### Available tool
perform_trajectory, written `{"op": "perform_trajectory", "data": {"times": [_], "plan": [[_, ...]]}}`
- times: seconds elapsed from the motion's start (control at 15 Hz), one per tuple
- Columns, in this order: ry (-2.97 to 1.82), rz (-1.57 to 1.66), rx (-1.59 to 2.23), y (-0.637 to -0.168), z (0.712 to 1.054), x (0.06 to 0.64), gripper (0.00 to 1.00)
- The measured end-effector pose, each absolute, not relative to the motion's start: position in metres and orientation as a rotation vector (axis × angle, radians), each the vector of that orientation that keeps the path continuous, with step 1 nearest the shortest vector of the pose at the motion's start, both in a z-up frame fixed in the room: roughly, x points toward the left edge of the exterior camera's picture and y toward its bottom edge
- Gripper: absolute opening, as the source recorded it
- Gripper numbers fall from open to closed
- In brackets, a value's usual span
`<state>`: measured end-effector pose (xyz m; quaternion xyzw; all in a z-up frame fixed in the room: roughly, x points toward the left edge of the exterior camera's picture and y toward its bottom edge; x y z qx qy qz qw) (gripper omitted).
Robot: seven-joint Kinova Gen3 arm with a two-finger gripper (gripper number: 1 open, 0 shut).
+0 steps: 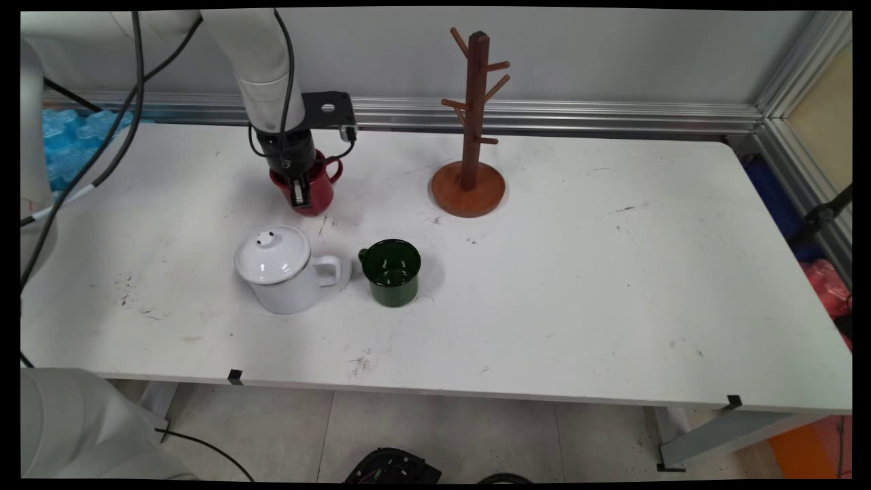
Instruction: Place the picked object on the table
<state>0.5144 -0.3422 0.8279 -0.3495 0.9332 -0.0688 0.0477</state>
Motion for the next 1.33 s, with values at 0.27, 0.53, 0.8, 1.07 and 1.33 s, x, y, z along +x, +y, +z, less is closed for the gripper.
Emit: {"op": "perform_trajectory", "data": {"times": [0.27,0.53,0.8,1.07,1.33], "plan": [[2.869,-0.179,-1.048,-0.350,0.827,0.516,0.00],[2.882,-0.152,-1.048,-0.356,0.826,0.519,0.00],[2.892,-0.138,-1.052,-0.360,0.825,0.519,1.00],[2.906,-0.139,-1.037,-0.364,0.825,0.519,1.00],[2.927,-0.154,-1.000,-0.367,0.831,0.519,1.00]]}}
